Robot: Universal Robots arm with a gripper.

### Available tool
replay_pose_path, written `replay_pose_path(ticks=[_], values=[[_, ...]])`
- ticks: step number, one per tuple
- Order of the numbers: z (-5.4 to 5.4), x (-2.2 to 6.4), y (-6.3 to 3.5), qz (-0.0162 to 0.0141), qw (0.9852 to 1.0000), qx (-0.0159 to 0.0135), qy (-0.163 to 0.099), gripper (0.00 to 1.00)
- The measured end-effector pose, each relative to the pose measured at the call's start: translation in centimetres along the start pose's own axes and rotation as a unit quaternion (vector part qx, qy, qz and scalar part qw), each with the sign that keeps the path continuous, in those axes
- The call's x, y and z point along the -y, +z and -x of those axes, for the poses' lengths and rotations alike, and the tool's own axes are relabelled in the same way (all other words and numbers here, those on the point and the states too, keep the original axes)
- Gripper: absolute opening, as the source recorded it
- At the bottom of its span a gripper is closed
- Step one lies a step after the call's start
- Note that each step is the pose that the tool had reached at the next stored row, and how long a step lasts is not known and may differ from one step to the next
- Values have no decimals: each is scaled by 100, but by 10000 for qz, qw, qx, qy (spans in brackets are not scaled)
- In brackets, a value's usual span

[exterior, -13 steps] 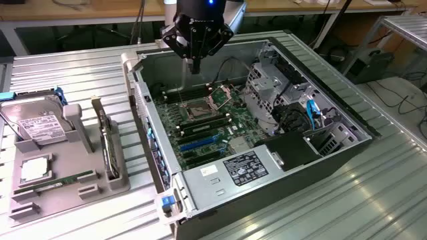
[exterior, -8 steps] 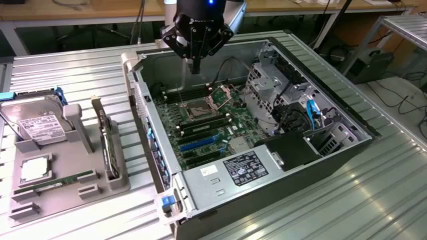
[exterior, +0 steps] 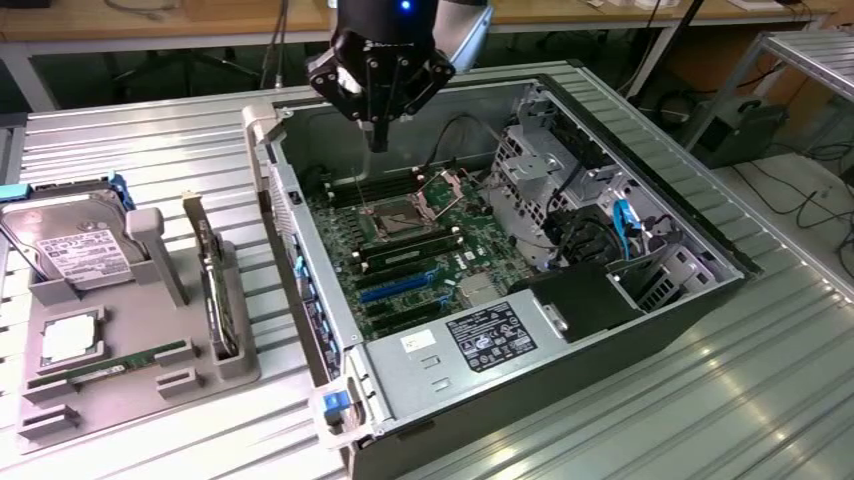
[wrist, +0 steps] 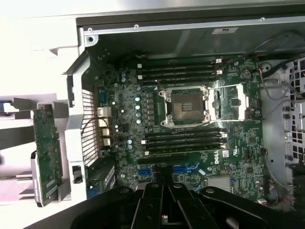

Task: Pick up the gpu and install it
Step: 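Reach for the gpu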

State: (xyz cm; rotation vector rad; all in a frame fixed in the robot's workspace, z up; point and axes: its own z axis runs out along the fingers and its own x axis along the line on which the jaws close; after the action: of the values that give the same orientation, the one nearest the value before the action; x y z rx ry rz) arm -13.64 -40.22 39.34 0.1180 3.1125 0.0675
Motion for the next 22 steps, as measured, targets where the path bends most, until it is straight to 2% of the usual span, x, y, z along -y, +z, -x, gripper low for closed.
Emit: replay_pose_path(ticks=[8,11,17,19,22], values=[[-353,105,-12,1,10000,0,-1,11],[-657,171,-7,0,10000,0,0,11],[-947,220,37,-7,10000,1,-1,11],[-1116,242,63,-20,10000,1,0,11],[-1274,261,89,-33,10000,3,0,11]])
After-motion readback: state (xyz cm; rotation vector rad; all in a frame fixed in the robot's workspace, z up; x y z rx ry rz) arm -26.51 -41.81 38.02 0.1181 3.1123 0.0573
